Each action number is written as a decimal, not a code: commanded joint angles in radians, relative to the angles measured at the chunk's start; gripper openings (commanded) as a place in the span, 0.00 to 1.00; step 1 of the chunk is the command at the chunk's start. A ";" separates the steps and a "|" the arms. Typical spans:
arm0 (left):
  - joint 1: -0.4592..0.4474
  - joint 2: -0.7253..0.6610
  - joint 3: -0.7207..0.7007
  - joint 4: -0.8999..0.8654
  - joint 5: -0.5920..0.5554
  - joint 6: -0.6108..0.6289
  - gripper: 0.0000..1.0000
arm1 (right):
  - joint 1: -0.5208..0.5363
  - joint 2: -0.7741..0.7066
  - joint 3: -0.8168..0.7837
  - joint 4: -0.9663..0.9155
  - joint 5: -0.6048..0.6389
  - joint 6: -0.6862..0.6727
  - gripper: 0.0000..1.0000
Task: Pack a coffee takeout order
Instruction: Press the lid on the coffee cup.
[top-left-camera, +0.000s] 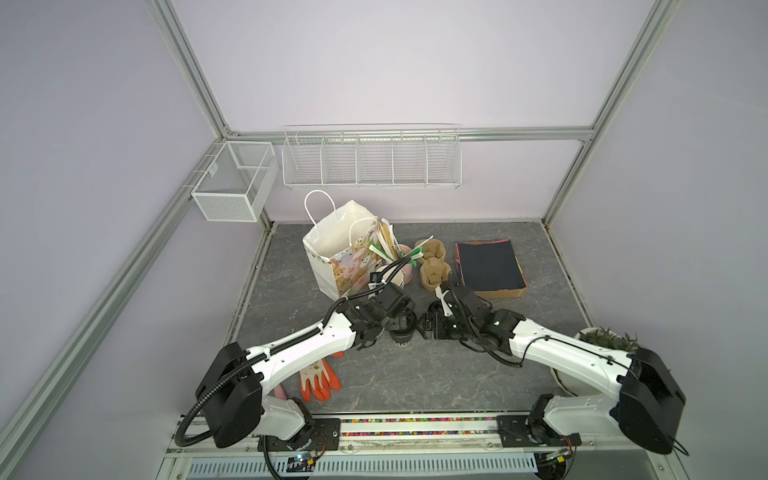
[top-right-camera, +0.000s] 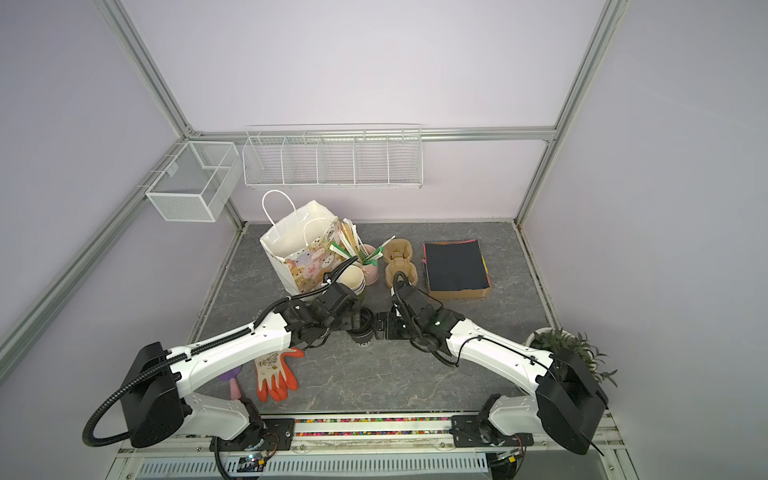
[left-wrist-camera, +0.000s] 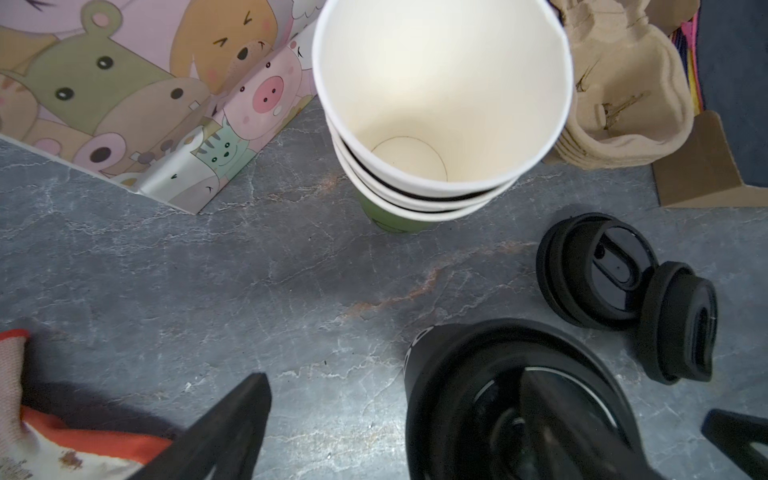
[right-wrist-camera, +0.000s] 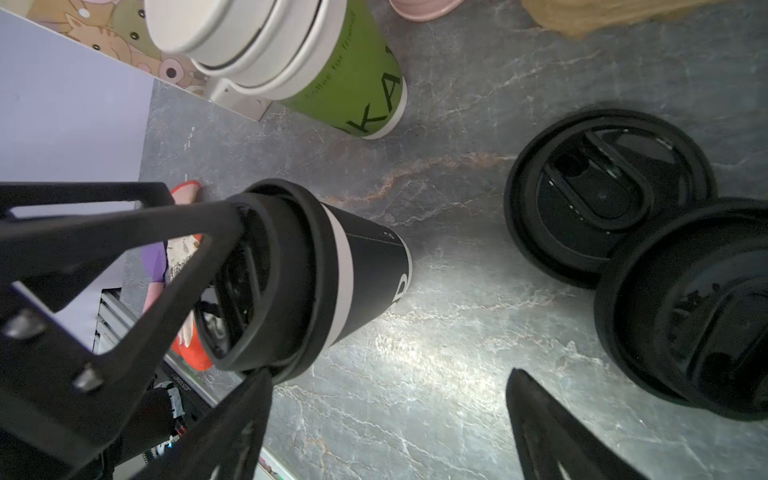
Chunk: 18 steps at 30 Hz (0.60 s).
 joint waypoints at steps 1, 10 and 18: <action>0.000 0.052 -0.079 -0.167 0.064 0.020 0.94 | 0.013 0.003 -0.023 0.048 0.000 0.034 0.91; 0.001 0.047 -0.119 -0.142 0.070 0.014 0.94 | 0.029 0.036 -0.011 0.074 0.006 0.025 0.91; 0.000 0.044 -0.145 -0.124 0.074 0.010 0.94 | 0.037 0.079 -0.028 0.095 0.021 0.030 0.91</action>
